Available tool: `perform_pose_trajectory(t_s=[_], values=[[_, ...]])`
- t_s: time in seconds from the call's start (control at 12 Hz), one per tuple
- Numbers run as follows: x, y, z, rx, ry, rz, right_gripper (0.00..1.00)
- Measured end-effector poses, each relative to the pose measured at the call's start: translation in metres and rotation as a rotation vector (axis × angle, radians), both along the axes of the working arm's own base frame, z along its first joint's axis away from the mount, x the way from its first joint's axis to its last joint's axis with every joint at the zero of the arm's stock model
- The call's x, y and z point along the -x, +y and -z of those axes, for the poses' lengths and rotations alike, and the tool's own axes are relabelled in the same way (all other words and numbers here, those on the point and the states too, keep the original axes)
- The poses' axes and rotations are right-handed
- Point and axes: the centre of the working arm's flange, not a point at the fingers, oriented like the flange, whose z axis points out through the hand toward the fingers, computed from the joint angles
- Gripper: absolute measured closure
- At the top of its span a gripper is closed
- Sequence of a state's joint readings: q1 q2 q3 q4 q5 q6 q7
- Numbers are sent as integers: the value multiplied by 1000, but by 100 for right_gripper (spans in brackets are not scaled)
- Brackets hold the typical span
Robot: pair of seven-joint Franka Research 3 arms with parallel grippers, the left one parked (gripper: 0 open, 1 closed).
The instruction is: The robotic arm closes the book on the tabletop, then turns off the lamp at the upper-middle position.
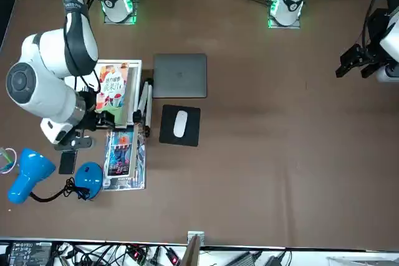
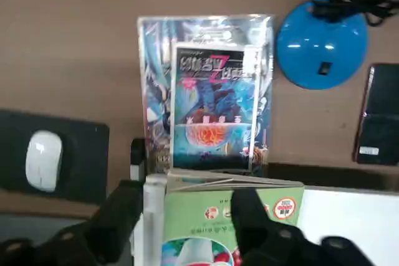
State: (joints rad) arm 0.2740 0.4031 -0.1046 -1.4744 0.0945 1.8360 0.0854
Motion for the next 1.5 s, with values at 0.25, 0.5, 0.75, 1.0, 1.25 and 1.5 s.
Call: perform_pose_trajectory(t_s=[0.25,0.5,0.75,1.0,1.25,1.5], values=[[-5,-3,-6,28,-45,98,41],[-14,-9,-4,118,-118,100,61],[-28,-8,30,218,-169,40,66],[-38,6,77,285,-189,-26,74],[-45,6,101,324,-217,-68,93],[-53,-9,121,370,-243,-98,96]])
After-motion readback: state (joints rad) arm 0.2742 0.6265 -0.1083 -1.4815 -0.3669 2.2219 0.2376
